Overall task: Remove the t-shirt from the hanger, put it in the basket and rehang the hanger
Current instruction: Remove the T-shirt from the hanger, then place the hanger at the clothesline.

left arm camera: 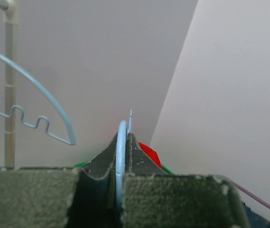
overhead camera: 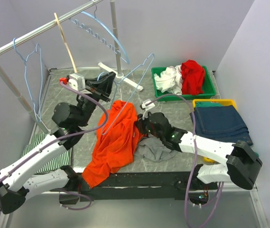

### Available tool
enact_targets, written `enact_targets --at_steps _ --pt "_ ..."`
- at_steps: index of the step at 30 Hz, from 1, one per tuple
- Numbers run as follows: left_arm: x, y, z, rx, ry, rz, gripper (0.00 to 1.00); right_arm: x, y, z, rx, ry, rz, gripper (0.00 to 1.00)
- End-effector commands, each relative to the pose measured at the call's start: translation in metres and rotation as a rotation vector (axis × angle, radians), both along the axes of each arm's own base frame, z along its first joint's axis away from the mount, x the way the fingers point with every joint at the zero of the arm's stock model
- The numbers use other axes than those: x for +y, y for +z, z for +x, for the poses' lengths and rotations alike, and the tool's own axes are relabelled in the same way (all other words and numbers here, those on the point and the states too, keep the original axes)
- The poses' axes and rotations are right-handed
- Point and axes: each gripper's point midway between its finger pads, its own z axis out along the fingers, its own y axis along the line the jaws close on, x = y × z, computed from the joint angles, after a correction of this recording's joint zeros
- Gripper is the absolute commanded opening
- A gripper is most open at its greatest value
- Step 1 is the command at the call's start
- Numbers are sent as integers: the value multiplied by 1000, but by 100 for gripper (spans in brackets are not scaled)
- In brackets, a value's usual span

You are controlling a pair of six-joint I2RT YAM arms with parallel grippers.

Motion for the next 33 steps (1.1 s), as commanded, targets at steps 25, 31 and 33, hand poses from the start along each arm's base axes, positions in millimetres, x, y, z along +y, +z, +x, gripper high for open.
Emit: enact_targets --at_steps 25,31,33 --pt "-7 -28 -136 172 -548 487 1 -36 185 -123 -371 704 -143 82" --pt "0 -39 -147 205 -572 556 1 -14 154 -105 -256 762 -266 80" --pt "0 -42 -153 208 -597 569 1 -9 149 -101 -247 773 -279 79"
